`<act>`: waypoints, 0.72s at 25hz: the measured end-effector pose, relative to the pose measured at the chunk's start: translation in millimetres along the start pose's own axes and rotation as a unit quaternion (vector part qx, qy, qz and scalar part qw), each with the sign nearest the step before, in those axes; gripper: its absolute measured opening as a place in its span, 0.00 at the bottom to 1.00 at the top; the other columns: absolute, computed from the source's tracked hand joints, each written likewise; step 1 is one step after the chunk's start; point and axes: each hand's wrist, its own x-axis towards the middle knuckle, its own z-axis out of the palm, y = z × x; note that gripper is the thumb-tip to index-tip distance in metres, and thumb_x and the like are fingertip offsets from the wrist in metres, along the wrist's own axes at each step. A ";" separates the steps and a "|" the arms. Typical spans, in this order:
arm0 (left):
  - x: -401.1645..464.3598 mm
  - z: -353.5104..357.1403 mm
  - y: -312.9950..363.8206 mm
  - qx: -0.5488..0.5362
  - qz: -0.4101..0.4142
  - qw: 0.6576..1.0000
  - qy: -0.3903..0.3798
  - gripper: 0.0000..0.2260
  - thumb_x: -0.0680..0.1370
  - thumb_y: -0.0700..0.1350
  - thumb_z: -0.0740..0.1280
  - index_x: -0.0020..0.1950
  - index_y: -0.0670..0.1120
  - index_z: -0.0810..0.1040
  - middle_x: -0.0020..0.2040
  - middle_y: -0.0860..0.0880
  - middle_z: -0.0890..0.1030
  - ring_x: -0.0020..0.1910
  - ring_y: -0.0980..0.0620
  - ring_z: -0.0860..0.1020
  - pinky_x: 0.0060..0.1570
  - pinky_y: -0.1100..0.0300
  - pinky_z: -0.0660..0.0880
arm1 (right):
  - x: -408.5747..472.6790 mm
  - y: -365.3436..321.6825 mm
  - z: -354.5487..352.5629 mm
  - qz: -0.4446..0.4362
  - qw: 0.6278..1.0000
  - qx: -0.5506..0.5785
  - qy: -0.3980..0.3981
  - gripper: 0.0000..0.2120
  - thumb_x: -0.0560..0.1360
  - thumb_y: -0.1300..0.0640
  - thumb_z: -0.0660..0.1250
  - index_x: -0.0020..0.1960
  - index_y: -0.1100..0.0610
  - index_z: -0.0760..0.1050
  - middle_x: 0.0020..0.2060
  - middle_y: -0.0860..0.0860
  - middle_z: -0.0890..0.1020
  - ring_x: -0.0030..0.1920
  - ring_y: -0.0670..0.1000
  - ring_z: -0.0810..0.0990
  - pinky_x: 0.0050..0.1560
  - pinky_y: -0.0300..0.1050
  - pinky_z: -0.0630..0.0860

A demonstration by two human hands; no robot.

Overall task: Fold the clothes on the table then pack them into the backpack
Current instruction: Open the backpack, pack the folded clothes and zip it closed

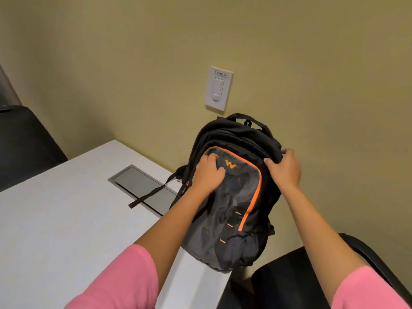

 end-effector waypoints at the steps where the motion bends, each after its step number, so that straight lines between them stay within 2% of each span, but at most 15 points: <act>1: 1.2 3.1 4.6 -0.023 -0.018 0.999 -0.014 0.20 0.78 0.49 0.62 0.69 0.45 0.67 0.67 0.43 0.67 0.62 0.41 0.71 0.61 0.46 0.70 | 1.3 -0.8 -4.1 -0.004 0.999 -0.010 -0.033 0.15 0.71 0.53 0.71 0.53 0.61 0.74 0.48 0.58 0.81 0.50 0.63 0.79 0.45 0.51 0.73; 3: -0.4 8.7 13.0 -0.064 -0.036 0.997 -0.040 0.24 0.78 0.56 0.62 0.70 0.46 0.67 0.67 0.44 0.67 0.63 0.42 0.71 0.62 0.46 0.70 | 0.6 -6.7 -12.3 -0.031 0.996 -0.023 -0.081 0.11 0.72 0.53 0.70 0.46 0.60 0.77 0.40 0.57 0.81 0.45 0.61 0.79 0.40 0.47 0.71; 6: -18.1 11.3 19.4 -0.149 -0.001 0.986 -0.073 0.36 0.69 0.71 0.61 0.68 0.49 0.68 0.69 0.45 0.68 0.67 0.44 0.69 0.66 0.45 0.68 | -10.4 -29.0 -15.4 -0.046 0.989 0.011 -0.138 0.09 0.71 0.55 0.71 0.47 0.59 0.78 0.41 0.55 0.81 0.45 0.58 0.80 0.42 0.46 0.73; 7: -27.8 11.7 20.2 -0.160 0.011 0.982 -0.101 0.40 0.68 0.73 0.62 0.72 0.50 0.64 0.72 0.45 0.64 0.71 0.44 0.64 0.69 0.45 0.64 | -15.1 -38.6 -13.9 -0.046 0.986 0.038 -0.156 0.10 0.70 0.55 0.72 0.49 0.59 0.78 0.43 0.55 0.82 0.46 0.57 0.80 0.45 0.47 0.75; 9: -47.1 12.7 15.8 -0.138 0.023 0.981 -0.135 0.47 0.68 0.72 0.64 0.78 0.52 0.49 0.78 0.48 0.52 0.76 0.46 0.54 0.73 0.44 0.58 | -25.7 -59.8 -10.0 -0.029 0.975 0.105 -0.191 0.13 0.67 0.56 0.72 0.50 0.58 0.79 0.45 0.56 0.83 0.47 0.58 0.82 0.50 0.54 0.79; 11: -64.3 13.2 10.8 -0.114 0.036 0.988 -0.097 0.53 0.63 0.73 0.67 0.78 0.56 0.42 0.78 0.50 0.51 0.76 0.48 0.54 0.71 0.41 0.59 | -38.6 -81.9 -6.4 -0.005 0.959 0.170 -0.226 0.11 0.67 0.58 0.72 0.48 0.59 0.77 0.44 0.59 0.83 0.44 0.59 0.83 0.46 0.58 0.81; 13: -74.1 8.2 5.8 -0.131 0.024 0.991 -0.011 0.50 0.63 0.69 0.70 0.76 0.59 0.46 0.75 0.49 0.60 0.72 0.46 0.64 0.66 0.41 0.67 | -53.8 -105.8 -5.6 0.007 0.942 0.215 -0.259 0.07 0.72 0.63 0.70 0.48 0.61 0.74 0.41 0.59 0.80 0.36 0.56 0.80 0.34 0.46 0.81; 15: -82.4 -7.4 2.2 -0.152 0.001 0.986 0.063 0.41 0.67 0.60 0.70 0.74 0.57 0.51 0.68 0.47 0.71 0.62 0.45 0.75 0.56 0.45 0.75 | -72.4 -128.9 -8.8 0.015 0.931 0.229 -0.284 0.07 0.75 0.64 0.67 0.51 0.62 0.71 0.40 0.57 0.77 0.31 0.51 0.76 0.24 0.37 0.74; 18: -100.5 -39.1 -7.2 -0.076 0.014 0.990 0.119 0.31 0.73 0.42 0.65 0.73 0.47 0.56 0.51 0.44 0.79 0.47 0.42 0.79 0.39 0.52 0.76 | -94.7 -148.1 -7.7 0.014 0.920 0.248 -0.304 0.11 0.75 0.63 0.67 0.54 0.60 0.68 0.46 0.56 0.78 0.36 0.50 0.78 0.26 0.37 0.76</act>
